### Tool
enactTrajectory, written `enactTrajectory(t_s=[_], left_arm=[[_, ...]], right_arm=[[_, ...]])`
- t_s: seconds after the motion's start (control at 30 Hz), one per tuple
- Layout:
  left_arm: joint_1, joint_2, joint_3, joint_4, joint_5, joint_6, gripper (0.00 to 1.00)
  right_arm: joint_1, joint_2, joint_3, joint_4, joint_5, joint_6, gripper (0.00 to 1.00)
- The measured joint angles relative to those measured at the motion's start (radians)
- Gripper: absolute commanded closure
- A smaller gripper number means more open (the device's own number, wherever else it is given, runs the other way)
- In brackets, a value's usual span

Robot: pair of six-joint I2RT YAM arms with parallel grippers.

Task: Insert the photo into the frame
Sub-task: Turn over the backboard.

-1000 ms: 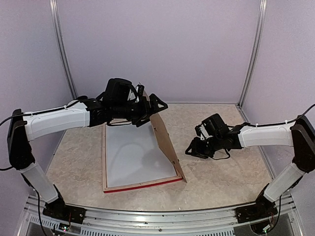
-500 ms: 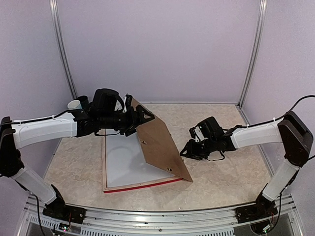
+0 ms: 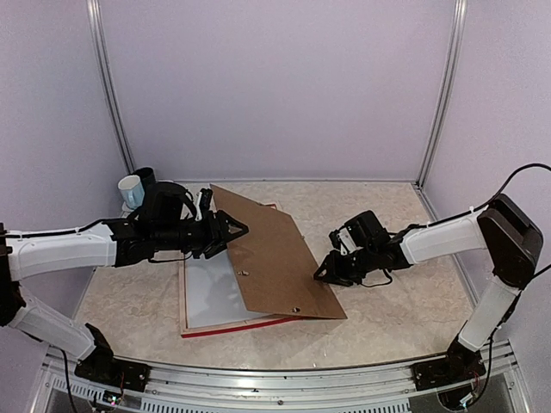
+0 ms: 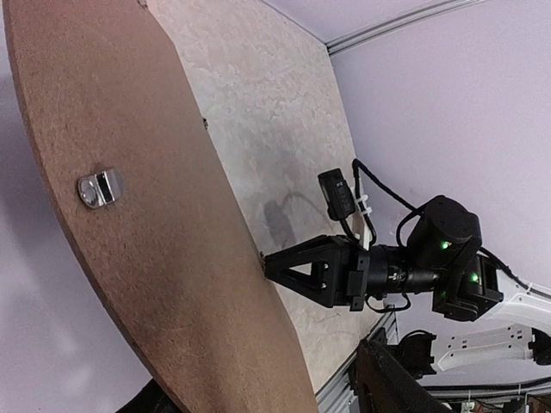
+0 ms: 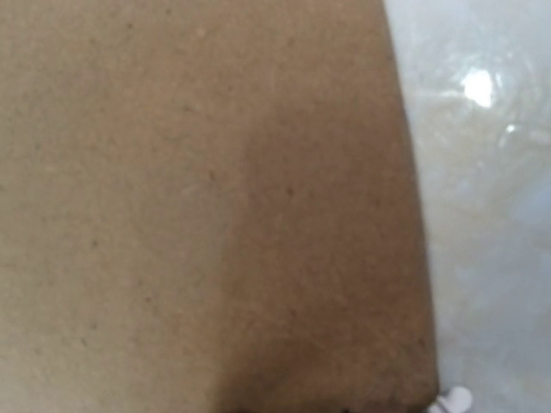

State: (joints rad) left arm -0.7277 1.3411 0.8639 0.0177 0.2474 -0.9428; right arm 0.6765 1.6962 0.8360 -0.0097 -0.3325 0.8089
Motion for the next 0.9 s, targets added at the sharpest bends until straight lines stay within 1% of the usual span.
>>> enactTrajectory(t_s=[0.03,0.1,0.37,0.53,0.7,0.9], left_arm=[[0.0,-0.013,-0.031,0.02,0.0,-0.002,0.45],[0.001,-0.03,-0.08,0.047,0.001,-0.01,0.53],[0.006,-0.067,-0.241,0.167,0.0,-0.031,0.79],[0.009,-0.089,-0.319,0.23,0.0,-0.052,1.0],[0.019,-0.105,-0.382,0.309,0.01,-0.116,1.0],[0.038,-0.106,-0.462,0.431,0.035,-0.13,1.0]], right_arm=[[0.0,0.0,-0.002,0.002,-0.003,0.0,0.7],[0.0,0.002,-0.005,0.01,-0.008,0.0,0.7],[0.0,0.003,-0.017,0.035,-0.016,0.002,0.7],[0.0,0.003,-0.017,0.037,-0.023,0.004,0.69],[0.0,-0.01,-0.016,0.037,-0.023,0.003,0.68],[-0.006,-0.028,-0.016,0.016,-0.025,-0.008,0.66]])
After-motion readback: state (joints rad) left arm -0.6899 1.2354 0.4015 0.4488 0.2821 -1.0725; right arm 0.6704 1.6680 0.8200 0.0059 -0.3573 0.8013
